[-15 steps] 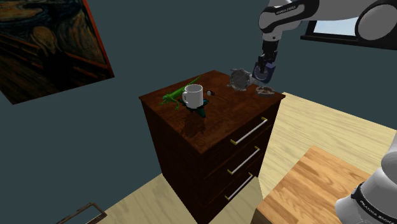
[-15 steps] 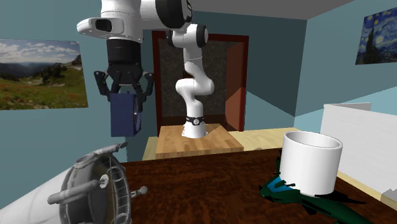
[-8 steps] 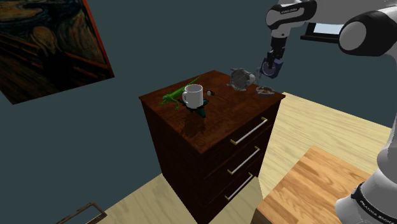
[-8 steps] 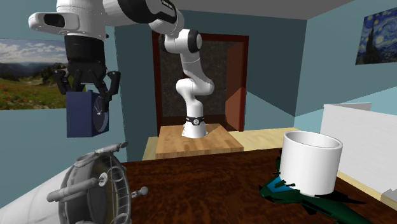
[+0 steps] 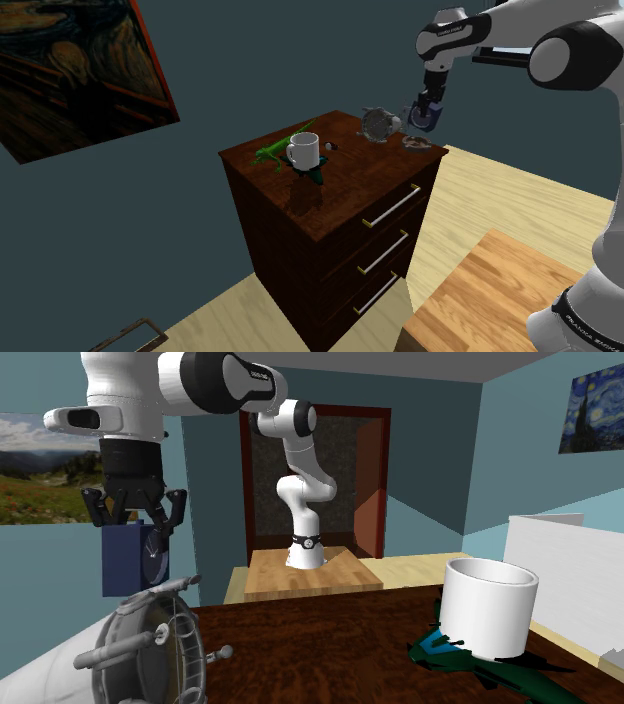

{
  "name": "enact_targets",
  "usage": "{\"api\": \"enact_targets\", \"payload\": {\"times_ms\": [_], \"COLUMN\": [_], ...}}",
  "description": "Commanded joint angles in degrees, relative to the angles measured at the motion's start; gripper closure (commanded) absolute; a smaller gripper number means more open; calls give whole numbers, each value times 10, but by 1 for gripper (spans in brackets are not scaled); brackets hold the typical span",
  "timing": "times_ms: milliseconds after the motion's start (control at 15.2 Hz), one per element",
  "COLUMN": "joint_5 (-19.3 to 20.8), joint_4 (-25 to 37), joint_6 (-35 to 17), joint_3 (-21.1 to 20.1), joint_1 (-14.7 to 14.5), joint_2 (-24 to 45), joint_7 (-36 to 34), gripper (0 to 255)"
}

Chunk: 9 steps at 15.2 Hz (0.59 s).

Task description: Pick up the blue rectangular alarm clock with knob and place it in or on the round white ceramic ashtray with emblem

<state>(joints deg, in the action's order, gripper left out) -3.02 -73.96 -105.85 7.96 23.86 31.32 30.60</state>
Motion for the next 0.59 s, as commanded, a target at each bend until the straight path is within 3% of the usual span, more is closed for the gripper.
{"api": "enact_targets", "payload": {"times_ms": [0, 528], "joint_5": [0, -2], "joint_4": [-14, -58], "joint_6": [-16, -71], "joint_3": [0, -1], "joint_1": [0, -1], "joint_2": [1, 13], "joint_7": [0, 1], "gripper": [255, 255]}}
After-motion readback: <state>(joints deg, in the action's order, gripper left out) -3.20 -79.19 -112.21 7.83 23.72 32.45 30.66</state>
